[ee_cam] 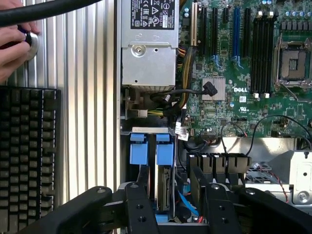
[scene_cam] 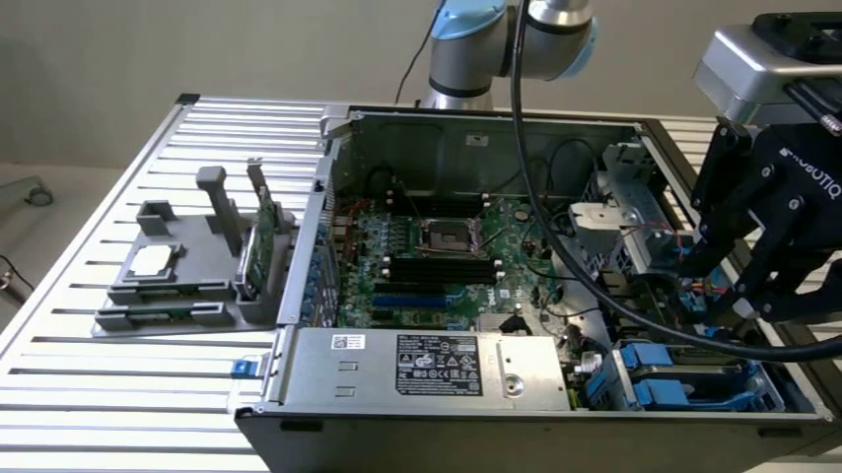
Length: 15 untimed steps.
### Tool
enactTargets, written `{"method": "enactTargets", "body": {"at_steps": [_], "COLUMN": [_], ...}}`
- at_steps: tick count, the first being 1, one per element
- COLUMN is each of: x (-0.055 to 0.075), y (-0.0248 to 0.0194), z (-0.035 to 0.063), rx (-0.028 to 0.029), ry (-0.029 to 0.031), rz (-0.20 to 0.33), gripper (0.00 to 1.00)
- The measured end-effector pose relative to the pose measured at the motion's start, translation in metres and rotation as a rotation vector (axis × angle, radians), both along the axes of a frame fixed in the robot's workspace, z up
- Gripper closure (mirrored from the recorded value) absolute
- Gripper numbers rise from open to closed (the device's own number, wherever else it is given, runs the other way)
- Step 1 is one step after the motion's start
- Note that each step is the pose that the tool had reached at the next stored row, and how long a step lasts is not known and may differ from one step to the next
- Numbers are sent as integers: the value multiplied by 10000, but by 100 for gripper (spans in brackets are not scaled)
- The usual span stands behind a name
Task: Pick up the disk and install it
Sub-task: 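Insert the disk into the insertion slot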
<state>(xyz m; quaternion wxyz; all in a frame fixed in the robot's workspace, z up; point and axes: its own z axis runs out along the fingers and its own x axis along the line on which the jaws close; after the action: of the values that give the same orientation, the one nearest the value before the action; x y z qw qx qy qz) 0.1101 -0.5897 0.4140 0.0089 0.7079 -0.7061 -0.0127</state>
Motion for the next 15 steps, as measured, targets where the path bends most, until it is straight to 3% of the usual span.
{"method": "enactTargets", "body": {"at_steps": [6,9,10,12,15], "x": [0,0,0,0,0], "y": [0,0,0,0,0], "z": [156,162,162,164,164], "rx": [-1,2,2,-2,-1], "ry": [0,0,0,1,0], "rz": [0,0,0,0,0], "gripper": [56,74,74,86,89]}}
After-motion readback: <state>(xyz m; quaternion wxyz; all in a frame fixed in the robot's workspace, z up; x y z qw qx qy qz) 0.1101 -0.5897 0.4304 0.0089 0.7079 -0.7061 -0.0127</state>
